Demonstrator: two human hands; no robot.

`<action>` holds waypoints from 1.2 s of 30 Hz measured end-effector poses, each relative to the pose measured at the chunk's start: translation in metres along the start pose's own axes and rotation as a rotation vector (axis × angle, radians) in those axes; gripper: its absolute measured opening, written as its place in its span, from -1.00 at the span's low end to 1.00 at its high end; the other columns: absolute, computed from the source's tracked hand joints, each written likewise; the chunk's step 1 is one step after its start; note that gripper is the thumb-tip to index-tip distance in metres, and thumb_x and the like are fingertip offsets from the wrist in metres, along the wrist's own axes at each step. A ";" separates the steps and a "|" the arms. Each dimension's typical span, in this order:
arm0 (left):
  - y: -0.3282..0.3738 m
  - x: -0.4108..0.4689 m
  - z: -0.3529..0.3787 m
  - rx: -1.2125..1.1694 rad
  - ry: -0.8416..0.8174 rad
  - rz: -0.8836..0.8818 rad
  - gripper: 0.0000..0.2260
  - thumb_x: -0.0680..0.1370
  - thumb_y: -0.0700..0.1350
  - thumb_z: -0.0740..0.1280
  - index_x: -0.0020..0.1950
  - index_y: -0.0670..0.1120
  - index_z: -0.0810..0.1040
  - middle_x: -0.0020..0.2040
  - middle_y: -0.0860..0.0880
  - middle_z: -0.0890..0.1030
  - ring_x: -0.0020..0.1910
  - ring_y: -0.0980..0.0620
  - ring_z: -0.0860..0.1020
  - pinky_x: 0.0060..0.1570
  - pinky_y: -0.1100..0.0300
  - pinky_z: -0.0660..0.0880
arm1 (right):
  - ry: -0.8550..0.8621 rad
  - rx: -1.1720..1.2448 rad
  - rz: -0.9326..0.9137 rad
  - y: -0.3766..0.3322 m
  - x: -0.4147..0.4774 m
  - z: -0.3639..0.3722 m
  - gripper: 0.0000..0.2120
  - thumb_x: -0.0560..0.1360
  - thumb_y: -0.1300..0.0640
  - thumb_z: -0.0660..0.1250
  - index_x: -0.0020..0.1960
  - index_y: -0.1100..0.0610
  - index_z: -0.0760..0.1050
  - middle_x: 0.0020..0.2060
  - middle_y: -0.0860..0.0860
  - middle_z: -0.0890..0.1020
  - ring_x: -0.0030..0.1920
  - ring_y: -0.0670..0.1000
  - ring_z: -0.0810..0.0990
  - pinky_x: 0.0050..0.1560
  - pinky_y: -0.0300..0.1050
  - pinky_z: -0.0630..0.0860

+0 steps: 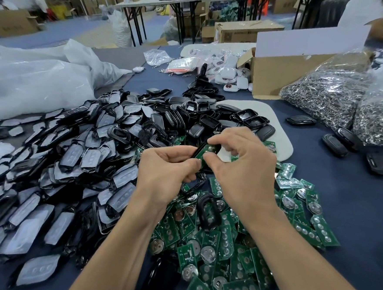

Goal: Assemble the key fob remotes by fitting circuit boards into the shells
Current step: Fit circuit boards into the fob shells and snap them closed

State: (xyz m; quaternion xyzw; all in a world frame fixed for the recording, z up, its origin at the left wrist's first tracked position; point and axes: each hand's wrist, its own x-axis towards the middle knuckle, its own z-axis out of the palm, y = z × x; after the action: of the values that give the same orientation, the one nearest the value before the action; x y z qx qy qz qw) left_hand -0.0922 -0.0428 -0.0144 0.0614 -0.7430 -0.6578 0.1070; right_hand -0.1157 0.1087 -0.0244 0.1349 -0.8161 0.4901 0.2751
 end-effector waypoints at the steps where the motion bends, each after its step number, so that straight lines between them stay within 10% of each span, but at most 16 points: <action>1: 0.000 0.000 0.000 -0.009 -0.003 0.000 -0.65 0.45 -0.36 0.54 -0.20 0.13 0.80 -0.27 -0.08 0.75 -0.42 0.08 0.60 -0.35 0.29 0.56 | -0.004 0.023 0.038 0.002 0.000 0.001 -0.63 0.34 0.18 0.66 0.10 -0.02 0.71 -0.06 -0.26 0.60 -0.08 -0.31 0.55 0.00 -0.41 0.49; 7: -0.003 -0.001 -0.002 0.101 -0.028 0.082 -0.66 0.48 -0.31 0.51 -0.13 0.18 0.79 -0.20 0.04 0.77 -0.30 0.14 0.68 -0.25 0.27 0.60 | -0.256 0.337 0.379 0.006 0.004 -0.002 -0.83 0.49 0.21 0.52 -0.05 -0.06 0.69 -0.36 0.00 0.71 -0.36 0.03 0.70 -0.24 0.10 0.69; 13: -0.004 -0.004 0.006 0.492 -0.074 0.197 -0.69 0.50 -0.22 0.49 0.05 0.20 0.72 -0.12 0.31 0.72 -0.06 0.33 0.67 0.02 0.36 0.57 | -0.295 0.323 0.326 0.009 0.005 -0.008 -0.82 0.39 0.20 0.54 -0.14 -0.08 0.72 -0.41 0.04 0.70 -0.42 0.11 0.69 -0.33 0.16 0.69; 17: -0.006 -0.006 0.006 0.418 -0.108 0.183 -0.63 0.54 -0.26 0.43 0.14 0.22 0.65 -0.03 0.27 0.72 0.02 0.25 0.67 0.12 0.07 0.63 | -0.276 0.360 0.352 0.010 0.008 -0.009 -0.80 0.37 0.15 0.55 -0.06 -0.09 0.72 -0.38 0.02 0.72 -0.39 0.06 0.72 -0.29 0.03 0.68; 26: -0.005 0.013 -0.046 0.262 0.494 0.074 -0.71 0.52 -0.22 0.54 0.01 0.20 0.71 -0.29 0.31 0.67 -0.27 0.29 0.67 -0.26 0.30 0.63 | -0.373 0.039 0.250 -0.012 -0.007 0.003 -0.81 0.55 0.13 0.47 0.07 -0.14 0.71 -0.16 -0.29 0.72 -0.14 -0.33 0.67 -0.07 -0.42 0.60; 31: -0.008 0.019 -0.086 -0.257 0.885 0.009 -0.83 0.54 -0.32 0.44 -0.12 -0.05 0.68 -0.22 0.06 0.72 -0.24 0.07 0.67 -0.12 0.06 0.67 | -0.586 -0.005 0.106 -0.051 0.001 0.040 -0.76 0.64 0.20 0.34 0.03 -0.04 0.76 -0.31 -0.19 0.66 -0.58 -0.20 0.43 -0.55 -0.41 0.30; 36: -0.008 0.019 -0.095 -0.577 1.008 0.021 -0.90 0.60 -0.32 0.35 -0.08 -0.21 0.63 -0.23 -0.06 0.68 -0.28 -0.01 0.64 -0.22 0.20 0.61 | -0.906 -0.259 -0.130 -0.083 0.017 0.086 -0.58 0.55 0.41 0.24 0.18 0.05 0.72 0.05 0.07 0.74 -0.31 -0.22 0.58 -0.28 -0.34 0.45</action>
State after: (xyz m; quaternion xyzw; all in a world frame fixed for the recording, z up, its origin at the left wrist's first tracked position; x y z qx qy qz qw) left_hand -0.0884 -0.1402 -0.0104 0.3281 -0.3916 -0.7220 0.4666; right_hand -0.1162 -0.0054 0.0142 0.3504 -0.8982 0.2577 -0.0638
